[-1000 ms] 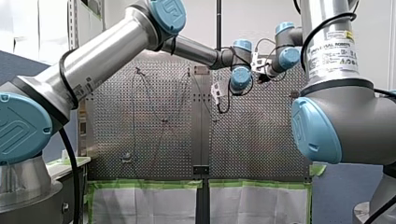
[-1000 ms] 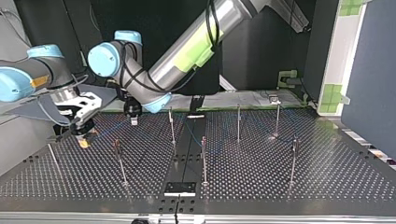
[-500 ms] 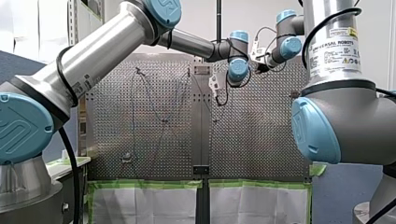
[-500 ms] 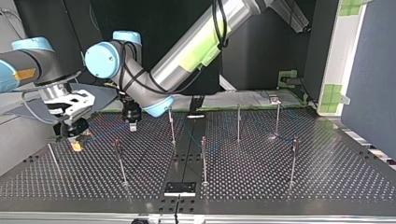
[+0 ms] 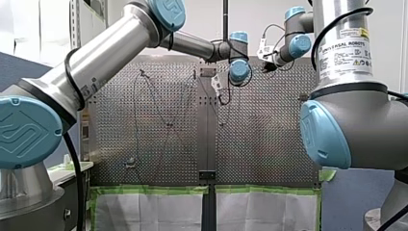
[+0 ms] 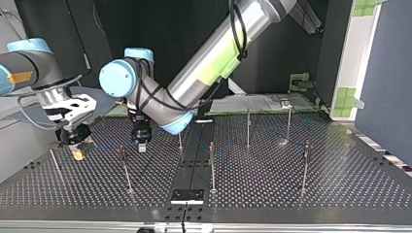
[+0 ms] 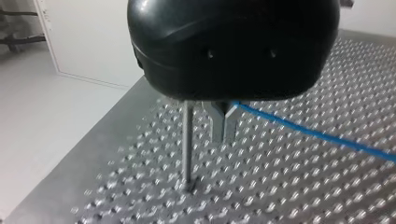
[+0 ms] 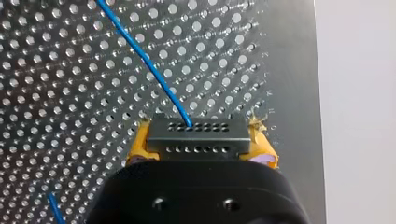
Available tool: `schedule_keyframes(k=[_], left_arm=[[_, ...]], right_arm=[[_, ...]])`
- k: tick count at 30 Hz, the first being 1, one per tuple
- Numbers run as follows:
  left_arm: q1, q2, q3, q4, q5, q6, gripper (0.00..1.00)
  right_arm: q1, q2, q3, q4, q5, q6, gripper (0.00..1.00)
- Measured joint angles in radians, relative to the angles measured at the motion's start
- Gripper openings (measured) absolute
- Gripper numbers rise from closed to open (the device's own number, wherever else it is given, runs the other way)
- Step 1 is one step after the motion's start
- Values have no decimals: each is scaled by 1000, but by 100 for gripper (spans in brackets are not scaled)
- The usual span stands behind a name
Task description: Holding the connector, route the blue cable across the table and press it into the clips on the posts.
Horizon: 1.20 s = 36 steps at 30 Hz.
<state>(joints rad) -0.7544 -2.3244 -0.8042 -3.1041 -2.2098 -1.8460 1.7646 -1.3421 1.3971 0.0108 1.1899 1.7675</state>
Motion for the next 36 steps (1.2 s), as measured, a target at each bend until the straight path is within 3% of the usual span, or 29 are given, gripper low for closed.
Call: schedule_keyframes(k=[9,16,31,32,33,35,36], left_arm=[[53,-1,-2,42,70,8,0],[89,-11,-2,72,136,8,0],[121,-13,-12,74,203,3,0],[121,-13,-14,73,205,2,23],[120,-13,-16,71,208,1,23],[117,-12,-18,67,213,-3,56],[116,-12,-19,65,215,-4,56]], right_arm=[[-1,33,-5,-10,-26,-5,0],[-1,60,-43,-12,-30,-1,0],[-1,86,-78,-16,-28,0,0],[-1,86,-78,-16,-28,0,0],[-2,86,-78,-16,-29,0,0],[-2,86,-78,-16,-29,-1,0],[-2,86,-79,-16,-30,-1,0]])
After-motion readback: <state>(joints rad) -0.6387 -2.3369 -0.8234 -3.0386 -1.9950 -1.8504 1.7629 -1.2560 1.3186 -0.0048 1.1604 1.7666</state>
